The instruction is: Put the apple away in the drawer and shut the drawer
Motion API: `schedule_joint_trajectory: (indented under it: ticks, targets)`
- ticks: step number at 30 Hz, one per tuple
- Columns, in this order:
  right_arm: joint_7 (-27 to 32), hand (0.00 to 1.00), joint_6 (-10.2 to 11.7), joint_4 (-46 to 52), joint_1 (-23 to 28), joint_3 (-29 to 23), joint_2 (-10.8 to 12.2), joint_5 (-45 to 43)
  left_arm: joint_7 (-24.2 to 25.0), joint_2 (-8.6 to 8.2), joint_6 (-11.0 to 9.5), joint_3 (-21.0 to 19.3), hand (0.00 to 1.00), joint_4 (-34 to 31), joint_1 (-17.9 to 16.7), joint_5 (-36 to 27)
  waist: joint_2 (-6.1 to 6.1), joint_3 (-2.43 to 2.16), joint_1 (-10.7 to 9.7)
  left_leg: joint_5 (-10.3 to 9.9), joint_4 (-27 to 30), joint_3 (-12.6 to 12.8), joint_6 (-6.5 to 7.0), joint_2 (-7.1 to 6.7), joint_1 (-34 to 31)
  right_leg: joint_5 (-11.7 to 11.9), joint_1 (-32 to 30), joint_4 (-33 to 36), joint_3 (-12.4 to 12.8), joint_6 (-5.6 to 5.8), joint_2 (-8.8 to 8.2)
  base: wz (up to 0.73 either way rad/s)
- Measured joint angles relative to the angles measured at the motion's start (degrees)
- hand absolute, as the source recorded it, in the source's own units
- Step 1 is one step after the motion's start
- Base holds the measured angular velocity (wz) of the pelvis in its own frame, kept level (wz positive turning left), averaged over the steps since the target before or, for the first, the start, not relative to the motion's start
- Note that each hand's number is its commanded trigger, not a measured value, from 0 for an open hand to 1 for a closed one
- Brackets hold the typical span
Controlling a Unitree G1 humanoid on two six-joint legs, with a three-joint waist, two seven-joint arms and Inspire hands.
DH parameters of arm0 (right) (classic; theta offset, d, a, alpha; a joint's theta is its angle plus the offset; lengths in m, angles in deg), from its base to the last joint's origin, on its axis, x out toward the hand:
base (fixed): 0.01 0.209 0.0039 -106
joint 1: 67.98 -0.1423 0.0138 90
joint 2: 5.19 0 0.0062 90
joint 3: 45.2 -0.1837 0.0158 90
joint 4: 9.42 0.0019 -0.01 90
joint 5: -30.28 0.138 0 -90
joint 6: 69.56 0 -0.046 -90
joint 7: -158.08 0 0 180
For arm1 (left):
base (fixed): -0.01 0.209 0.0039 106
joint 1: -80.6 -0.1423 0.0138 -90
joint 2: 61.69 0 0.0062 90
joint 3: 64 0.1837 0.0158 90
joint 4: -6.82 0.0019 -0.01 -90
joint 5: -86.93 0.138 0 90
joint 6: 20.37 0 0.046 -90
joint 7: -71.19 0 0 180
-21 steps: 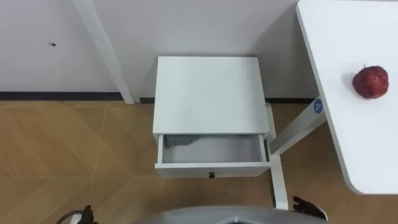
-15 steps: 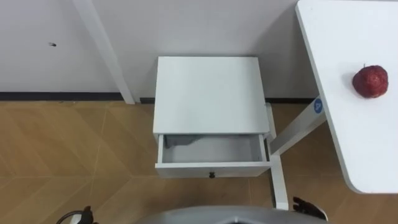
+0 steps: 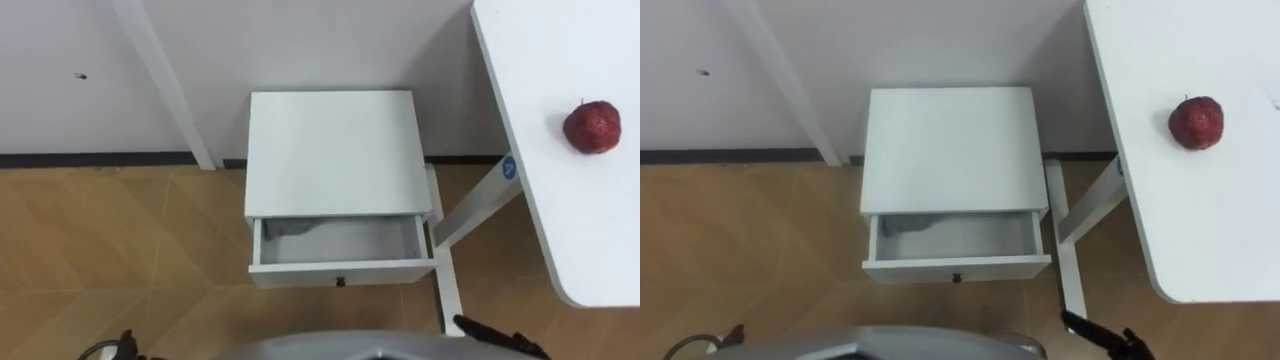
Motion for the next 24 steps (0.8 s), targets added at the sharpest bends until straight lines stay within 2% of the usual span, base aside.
schedule_joint_trajectory:
  ticks: [2,5,8,12,14,19,24]
  targets:
    - [0.1,0.00,0.0,-0.2,0.0,-4.2,0.1,8.1,-0.1,-0.02,-0.1,-0.8,0.00,0.1,0.0,0.0,-0.06,0.07,-0.8,0.0,0.0,0.1,0.00,-0.01,0.3,0.0,-0.1,0.1,0.2,0.00,0.00,-0.03]
    - [0.3,0.00,0.0,-0.1,0.1,-9.0,0.0,19.9,-0.1,0.02,-0.4,-2.2,0.00,0.7,-0.2,0.0,0.07,0.05,-0.9,-0.1,0.0,1.0,-0.07,0.10,0.6,-0.1,-0.5,0.7,1.1,-0.05,0.11,-0.17]
    - [1.1,0.00,0.0,-0.1,0.9,-11.3,0.0,27.9,-0.1,0.05,-0.4,-2.2,0.00,0.6,-0.3,0.0,0.40,0.04,-1.3,-0.8,0.0,1.4,-0.08,0.47,0.6,-0.1,-0.9,0.7,1.3,-0.05,0.48,-0.10]
    - [4.2,0.00,0.0,0.0,0.8,-13.6,0.1,36.5,0.3,0.11,0.3,-2.1,0.00,0.6,-0.2,0.2,0.32,-0.25,-1.8,-1.0,0.1,1.4,-0.04,0.63,0.6,-0.1,-1.2,1.5,1.5,-0.04,0.52,-0.02]
    - [5.6,0.00,0.0,0.0,0.1,-14.2,0.2,38.3,0.7,0.15,0.7,-2.0,0.00,0.6,-0.2,0.4,0.13,-0.53,-1.9,-1.0,0.4,1.6,-0.04,0.51,0.0,-0.1,-1.8,1.8,1.6,-0.03,0.51,-0.04]
    - [8.0,0.00,0.1,0.5,-1.8,-15.0,0.2,40.9,1.7,0.41,1.4,-2.0,0.00,0.6,0.0,0.5,-0.67,-0.65,-2.1,-1.0,0.9,1.7,-0.04,0.55,-0.4,-0.2,-2.6,1.9,1.7,-0.13,0.71,0.00]
    - [13.4,0.00,1.1,12.3,-1.8,-19.9,0.0,42.0,1.8,0.59,1.4,-2.5,0.00,-0.2,-0.7,0.6,-0.95,-0.57,-2.4,-1.0,1.0,2.8,-0.04,0.57,-0.5,-0.2,-2.7,1.8,1.8,-0.10,0.38,-0.08]
